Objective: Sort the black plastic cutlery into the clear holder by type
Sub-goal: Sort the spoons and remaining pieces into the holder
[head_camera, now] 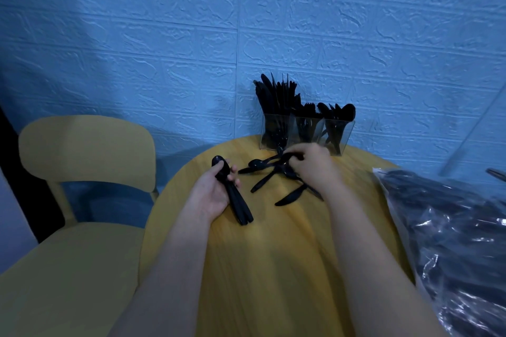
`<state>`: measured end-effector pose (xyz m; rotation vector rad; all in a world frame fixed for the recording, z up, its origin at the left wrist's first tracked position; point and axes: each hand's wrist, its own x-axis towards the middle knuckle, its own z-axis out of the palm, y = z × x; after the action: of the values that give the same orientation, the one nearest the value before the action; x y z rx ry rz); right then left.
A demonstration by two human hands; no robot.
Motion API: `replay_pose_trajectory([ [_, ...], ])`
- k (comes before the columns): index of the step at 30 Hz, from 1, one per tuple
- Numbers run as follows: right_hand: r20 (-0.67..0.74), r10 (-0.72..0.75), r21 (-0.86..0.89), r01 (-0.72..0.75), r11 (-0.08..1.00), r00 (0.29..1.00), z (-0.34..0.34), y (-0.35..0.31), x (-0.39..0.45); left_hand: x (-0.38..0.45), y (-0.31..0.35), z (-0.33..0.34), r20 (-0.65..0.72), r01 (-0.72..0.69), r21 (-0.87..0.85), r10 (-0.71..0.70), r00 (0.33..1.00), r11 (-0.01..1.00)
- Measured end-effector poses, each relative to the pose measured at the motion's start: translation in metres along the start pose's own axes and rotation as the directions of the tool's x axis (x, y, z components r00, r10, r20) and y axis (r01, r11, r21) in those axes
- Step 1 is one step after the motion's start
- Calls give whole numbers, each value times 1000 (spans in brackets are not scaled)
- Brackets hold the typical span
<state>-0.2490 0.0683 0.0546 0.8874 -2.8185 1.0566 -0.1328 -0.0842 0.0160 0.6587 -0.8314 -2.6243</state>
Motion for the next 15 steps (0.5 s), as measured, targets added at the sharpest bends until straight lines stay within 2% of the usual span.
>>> replay_pose_trajectory([
  [4, -152, 9, 343, 44, 938, 988, -23, 7, 3, -1, -1, 0, 6, 11, -3, -11, 1000, 1000],
  [7, -122, -13, 512, 75, 856, 992, -29, 4, -1, -3, -2, 1, 27, 22, 27, -23, 999, 999],
  [11, 1, -136, 554, 113, 825, 991, -28, -1, -6, -9, -4, 6, 99, 62, 118, -74, 992, 991],
  [15, 142, -255, 403, 179, 897, 956, -14, -14, -6, -14, -9, 14, 230, 103, 265, -166, 959, 959],
])
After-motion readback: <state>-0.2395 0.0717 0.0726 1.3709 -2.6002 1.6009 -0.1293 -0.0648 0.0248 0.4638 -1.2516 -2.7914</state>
